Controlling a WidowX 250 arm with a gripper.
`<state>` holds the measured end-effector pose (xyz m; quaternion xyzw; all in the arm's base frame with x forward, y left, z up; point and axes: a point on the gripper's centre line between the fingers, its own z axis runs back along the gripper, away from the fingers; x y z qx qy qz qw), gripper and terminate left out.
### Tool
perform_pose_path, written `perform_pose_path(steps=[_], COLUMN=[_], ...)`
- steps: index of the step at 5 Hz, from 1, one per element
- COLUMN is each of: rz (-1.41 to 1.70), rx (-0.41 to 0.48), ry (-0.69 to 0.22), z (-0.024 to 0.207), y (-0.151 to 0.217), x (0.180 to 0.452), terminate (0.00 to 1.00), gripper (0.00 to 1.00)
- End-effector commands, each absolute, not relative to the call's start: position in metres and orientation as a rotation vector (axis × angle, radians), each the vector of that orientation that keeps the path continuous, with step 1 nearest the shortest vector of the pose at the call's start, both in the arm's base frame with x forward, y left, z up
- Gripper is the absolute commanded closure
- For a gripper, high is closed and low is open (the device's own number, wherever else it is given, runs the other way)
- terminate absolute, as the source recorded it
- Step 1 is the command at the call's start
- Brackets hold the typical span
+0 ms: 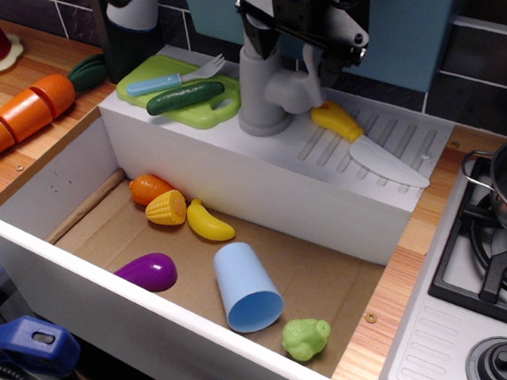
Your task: Turn lever vertical to front
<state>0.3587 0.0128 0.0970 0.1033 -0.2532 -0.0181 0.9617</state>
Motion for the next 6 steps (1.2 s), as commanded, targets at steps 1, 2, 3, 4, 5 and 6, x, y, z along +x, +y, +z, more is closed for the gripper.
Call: perform_pose_path(steps=[1, 2, 3, 4, 5, 6], rz=[-0.044, -0.044, -0.034, -0.017, 0.024, 0.089], rx=[0.181, 0.160, 0.142, 0.111, 0.094, 0.084], ry=[-0.575, -0.570, -0.567, -0.548, -0.538, -0.531], z=[0.111, 0.110, 0.110, 0.108, 0.101, 0.091], y=[0.009, 0.009, 0.008, 0.007, 0.005, -0.001], x=[0.372, 0.377, 0.380, 0.380, 0.369, 0.348], terminate=[0.00, 0.00, 0.00, 0.00, 0.00, 0.00], gripper=[0.00, 1.00, 1.00, 1.00, 1.00, 1.00])
